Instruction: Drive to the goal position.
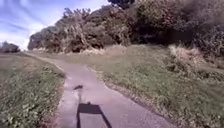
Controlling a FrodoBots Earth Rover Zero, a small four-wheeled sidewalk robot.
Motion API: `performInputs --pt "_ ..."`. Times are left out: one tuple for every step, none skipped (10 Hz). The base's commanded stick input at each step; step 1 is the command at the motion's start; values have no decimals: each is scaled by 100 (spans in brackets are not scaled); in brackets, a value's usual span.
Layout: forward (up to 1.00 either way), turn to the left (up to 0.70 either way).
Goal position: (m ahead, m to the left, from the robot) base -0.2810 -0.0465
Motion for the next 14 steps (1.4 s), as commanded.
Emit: performInputs --pt "70 34" --pt "70 32" --pt "70 29" --pt "70 27" --pt "70 24" --pt "70 22" --pt "70 19" --pt "70 17" --pt "70 14" --pt "70 11" --pt "70 9" --pt "70 6" --pt "70 4" --pt "70 1"
